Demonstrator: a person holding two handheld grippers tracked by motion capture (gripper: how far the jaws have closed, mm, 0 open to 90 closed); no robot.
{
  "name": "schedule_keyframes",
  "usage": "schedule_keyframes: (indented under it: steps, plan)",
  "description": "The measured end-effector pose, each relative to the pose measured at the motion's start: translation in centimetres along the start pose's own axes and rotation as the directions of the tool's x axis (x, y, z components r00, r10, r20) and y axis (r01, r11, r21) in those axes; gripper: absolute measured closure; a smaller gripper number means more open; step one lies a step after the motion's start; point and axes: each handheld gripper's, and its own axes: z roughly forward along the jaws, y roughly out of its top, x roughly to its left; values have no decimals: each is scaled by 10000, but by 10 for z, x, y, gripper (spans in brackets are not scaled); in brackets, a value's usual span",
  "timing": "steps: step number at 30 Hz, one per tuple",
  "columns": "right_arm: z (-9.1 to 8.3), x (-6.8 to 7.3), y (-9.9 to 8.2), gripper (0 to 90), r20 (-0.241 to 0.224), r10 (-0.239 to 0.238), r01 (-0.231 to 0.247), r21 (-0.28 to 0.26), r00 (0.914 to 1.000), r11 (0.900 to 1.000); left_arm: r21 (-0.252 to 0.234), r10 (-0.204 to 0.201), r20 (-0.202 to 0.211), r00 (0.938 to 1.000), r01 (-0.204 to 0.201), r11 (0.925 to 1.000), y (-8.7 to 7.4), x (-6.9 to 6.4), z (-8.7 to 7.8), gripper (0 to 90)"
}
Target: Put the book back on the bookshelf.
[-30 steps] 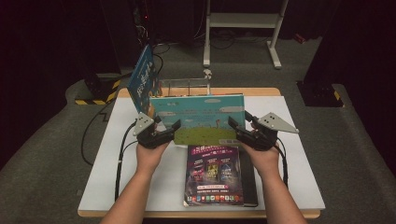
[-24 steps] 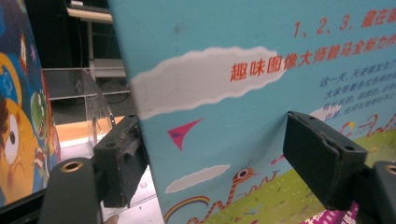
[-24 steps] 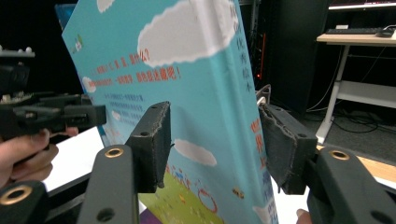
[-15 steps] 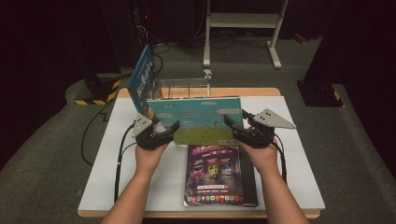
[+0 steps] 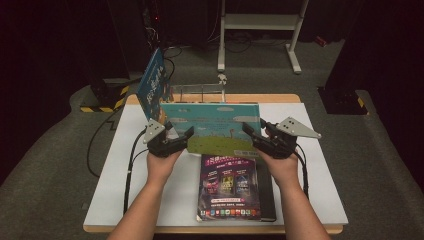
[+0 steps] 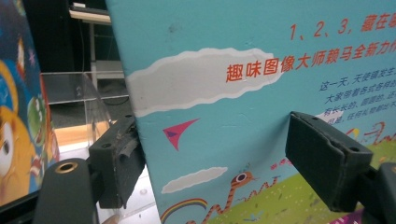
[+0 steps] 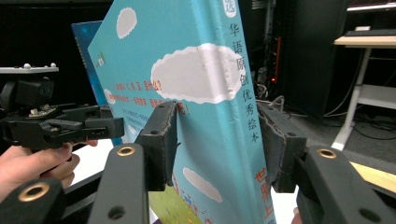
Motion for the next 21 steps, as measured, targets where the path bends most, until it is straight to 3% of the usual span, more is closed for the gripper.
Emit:
schedule_keyframes:
  steps: [5,7,10,13,14,18,21]
  plan:
    - [-4,-2,-3,569,-90,-85,84,-166,9999,9998,-31,33,180,9998,-32,10000,0,4,6,211]
    - [-6,-5,-5,596,-349,-80,71,-241,9994,9997,35,-145,263,9996,144,9999,1,5,9,209]
    - [-7,-6,-5,630,-542,-431,416,-280,9976,9987,101,-180,251,9995,177,9998,2,7,12,207]
    - [-8,-10,-6,664,-1017,-400,370,-310,9940,9988,149,-132,149,9998,129,9998,2,8,13,207]
    - [-9,-11,-5,678,-1271,-509,474,-309,9906,9984,111,-249,148,9996,248,9996,2,8,13,206]
    - [-11,-15,-6,715,-1941,-795,744,-338,9778,9967,176,-86,120,9999,84,9998,3,8,13,205]
    - [-11,-22,-7,732,-2431,-694,617,-390,9675,9973,151,-75,97,9999,74,9999,3,7,13,206]
